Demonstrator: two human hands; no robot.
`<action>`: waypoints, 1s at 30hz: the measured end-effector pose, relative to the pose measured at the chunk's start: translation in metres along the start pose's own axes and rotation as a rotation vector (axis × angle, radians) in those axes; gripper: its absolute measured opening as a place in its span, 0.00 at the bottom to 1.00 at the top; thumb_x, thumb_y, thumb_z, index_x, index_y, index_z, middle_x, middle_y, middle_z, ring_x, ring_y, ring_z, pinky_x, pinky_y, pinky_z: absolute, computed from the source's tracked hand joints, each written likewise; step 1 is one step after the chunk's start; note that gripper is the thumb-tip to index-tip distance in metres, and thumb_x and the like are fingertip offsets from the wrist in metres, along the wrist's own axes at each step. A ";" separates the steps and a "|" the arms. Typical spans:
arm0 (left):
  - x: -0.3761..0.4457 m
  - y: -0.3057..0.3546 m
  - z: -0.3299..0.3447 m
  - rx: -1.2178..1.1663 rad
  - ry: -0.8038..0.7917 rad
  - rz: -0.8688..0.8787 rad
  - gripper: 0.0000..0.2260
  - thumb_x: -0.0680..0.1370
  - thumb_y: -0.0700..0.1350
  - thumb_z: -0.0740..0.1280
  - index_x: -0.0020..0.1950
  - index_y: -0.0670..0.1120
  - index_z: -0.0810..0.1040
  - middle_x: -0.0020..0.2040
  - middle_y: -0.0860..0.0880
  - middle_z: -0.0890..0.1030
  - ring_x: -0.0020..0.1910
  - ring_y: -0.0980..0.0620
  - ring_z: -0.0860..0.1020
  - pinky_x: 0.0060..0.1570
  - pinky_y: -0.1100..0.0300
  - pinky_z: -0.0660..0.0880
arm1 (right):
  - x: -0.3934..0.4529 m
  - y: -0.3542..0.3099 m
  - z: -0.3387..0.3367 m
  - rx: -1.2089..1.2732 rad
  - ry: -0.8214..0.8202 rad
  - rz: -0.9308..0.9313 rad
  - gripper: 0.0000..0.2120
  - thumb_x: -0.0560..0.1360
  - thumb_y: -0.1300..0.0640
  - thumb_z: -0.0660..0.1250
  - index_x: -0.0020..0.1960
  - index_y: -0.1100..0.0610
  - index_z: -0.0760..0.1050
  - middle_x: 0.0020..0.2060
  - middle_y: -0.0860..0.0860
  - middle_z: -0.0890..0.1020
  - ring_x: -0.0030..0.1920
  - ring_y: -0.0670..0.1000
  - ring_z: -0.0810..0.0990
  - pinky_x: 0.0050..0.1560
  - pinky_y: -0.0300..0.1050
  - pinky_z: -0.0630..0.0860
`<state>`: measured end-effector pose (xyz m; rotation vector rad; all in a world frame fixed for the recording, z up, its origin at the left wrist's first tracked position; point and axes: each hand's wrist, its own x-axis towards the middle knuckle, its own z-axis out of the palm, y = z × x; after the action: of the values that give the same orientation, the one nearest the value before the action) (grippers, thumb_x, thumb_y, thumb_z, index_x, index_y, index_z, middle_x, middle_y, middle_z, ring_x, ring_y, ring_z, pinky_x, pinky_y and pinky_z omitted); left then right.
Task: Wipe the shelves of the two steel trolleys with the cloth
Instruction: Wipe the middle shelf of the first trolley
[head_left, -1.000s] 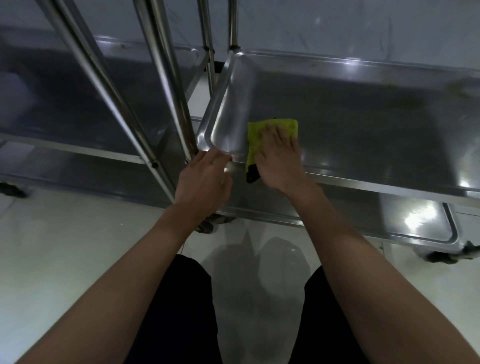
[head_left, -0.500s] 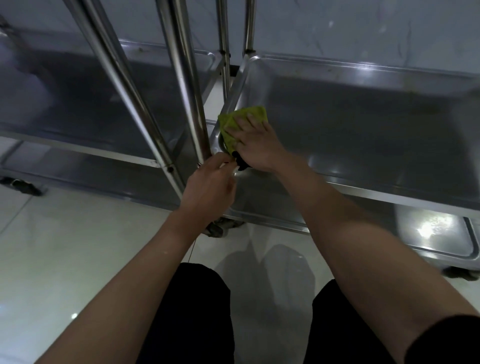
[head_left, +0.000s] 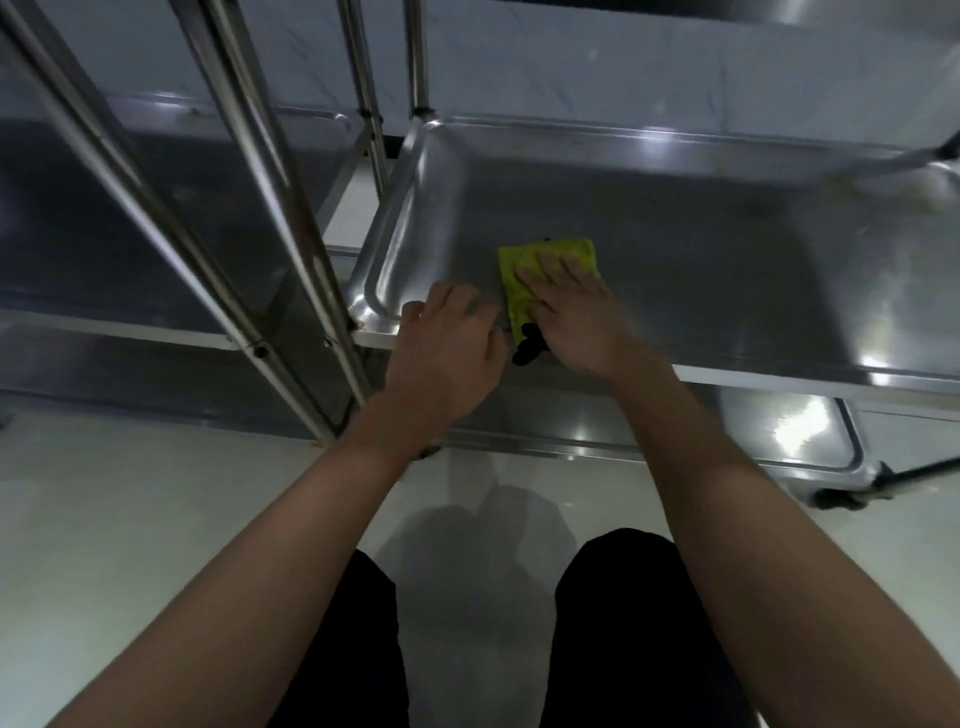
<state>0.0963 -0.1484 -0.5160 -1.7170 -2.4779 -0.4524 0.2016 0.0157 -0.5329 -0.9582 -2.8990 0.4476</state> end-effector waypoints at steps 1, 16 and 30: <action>0.007 0.009 0.005 -0.003 -0.022 0.009 0.15 0.79 0.50 0.58 0.58 0.45 0.79 0.59 0.46 0.77 0.62 0.44 0.71 0.56 0.47 0.70 | -0.006 0.010 -0.004 0.001 0.007 0.025 0.26 0.84 0.54 0.54 0.81 0.51 0.57 0.81 0.53 0.55 0.81 0.57 0.50 0.79 0.59 0.46; 0.020 0.022 0.034 0.015 -0.010 0.009 0.16 0.83 0.54 0.59 0.66 0.51 0.79 0.63 0.47 0.76 0.59 0.41 0.76 0.57 0.43 0.71 | -0.084 0.144 -0.055 -0.204 0.002 0.199 0.23 0.85 0.56 0.51 0.80 0.55 0.58 0.82 0.51 0.49 0.81 0.54 0.46 0.79 0.54 0.50; 0.010 -0.025 0.009 0.060 0.021 -0.099 0.16 0.82 0.53 0.61 0.65 0.49 0.78 0.68 0.47 0.75 0.70 0.44 0.68 0.65 0.44 0.68 | -0.016 0.043 -0.012 -0.178 -0.047 0.191 0.27 0.84 0.46 0.46 0.82 0.46 0.44 0.82 0.50 0.43 0.81 0.57 0.40 0.78 0.61 0.41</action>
<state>0.0700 -0.1447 -0.5271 -1.5648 -2.5429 -0.3983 0.2414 0.0425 -0.5331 -1.2740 -2.9411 0.2267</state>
